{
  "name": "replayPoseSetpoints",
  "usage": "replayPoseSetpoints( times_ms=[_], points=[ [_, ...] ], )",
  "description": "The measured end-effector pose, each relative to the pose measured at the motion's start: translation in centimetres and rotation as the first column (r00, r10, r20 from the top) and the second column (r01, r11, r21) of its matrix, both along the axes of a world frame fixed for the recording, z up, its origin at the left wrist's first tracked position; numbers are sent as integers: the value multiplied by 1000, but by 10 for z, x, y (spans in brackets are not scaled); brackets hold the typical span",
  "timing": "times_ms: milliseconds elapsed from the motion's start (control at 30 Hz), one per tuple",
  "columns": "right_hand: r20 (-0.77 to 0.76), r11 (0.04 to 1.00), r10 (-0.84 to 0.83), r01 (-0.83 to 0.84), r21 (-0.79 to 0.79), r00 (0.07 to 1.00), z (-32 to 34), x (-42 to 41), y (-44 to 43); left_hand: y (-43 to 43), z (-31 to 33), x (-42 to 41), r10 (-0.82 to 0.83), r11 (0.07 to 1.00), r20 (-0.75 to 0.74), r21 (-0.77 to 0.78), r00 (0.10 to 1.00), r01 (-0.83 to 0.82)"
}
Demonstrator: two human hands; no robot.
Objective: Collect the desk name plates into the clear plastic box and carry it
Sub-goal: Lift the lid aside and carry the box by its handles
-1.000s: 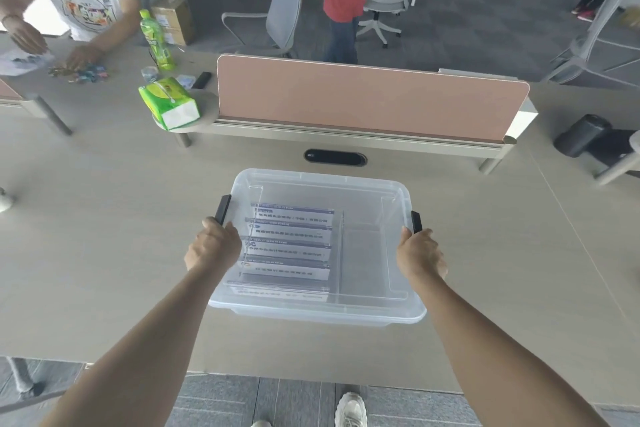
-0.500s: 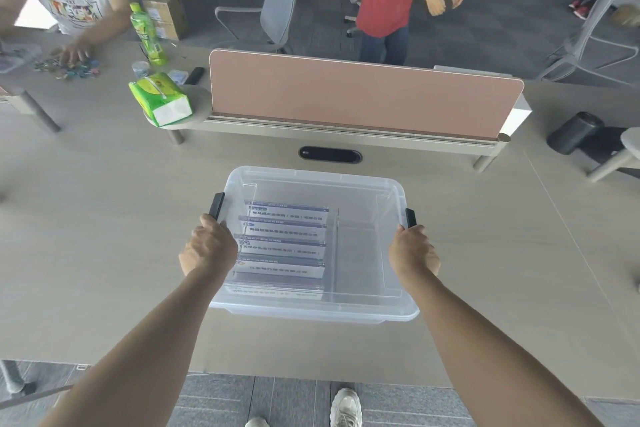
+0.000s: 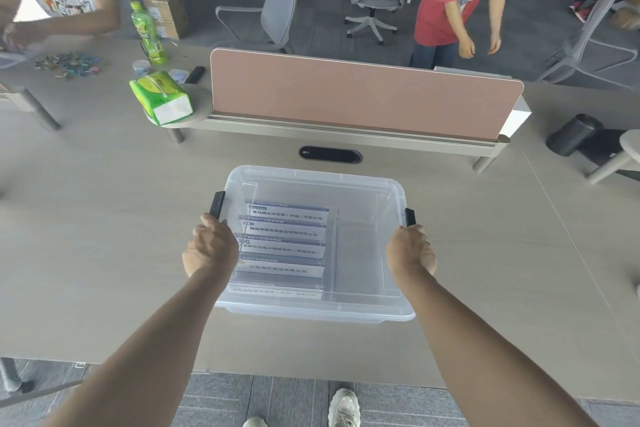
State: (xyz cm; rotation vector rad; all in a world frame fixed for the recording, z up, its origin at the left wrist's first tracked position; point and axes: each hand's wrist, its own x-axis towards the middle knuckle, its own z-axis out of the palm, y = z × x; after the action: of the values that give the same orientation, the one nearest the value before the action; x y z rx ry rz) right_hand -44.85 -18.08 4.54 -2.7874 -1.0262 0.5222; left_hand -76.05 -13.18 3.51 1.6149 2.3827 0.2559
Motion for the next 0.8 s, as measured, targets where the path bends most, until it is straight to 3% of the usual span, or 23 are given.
replayPoseSetpoints(
  times_ms=[367,600,800],
  points=[
    [109,992,67,-54,-115,992,2,-5,3,-2,1,-1,-59,998,-22,-12,998,59],
    [43,992,118,-116,-42,992,15,7,-8,-6,12,-8,-113,990,12,-82,994,113],
    [50,961,276,-276,-14,960,54,13,-7,4,29,-16,-199,973,77,-105,977,206]
  ],
)
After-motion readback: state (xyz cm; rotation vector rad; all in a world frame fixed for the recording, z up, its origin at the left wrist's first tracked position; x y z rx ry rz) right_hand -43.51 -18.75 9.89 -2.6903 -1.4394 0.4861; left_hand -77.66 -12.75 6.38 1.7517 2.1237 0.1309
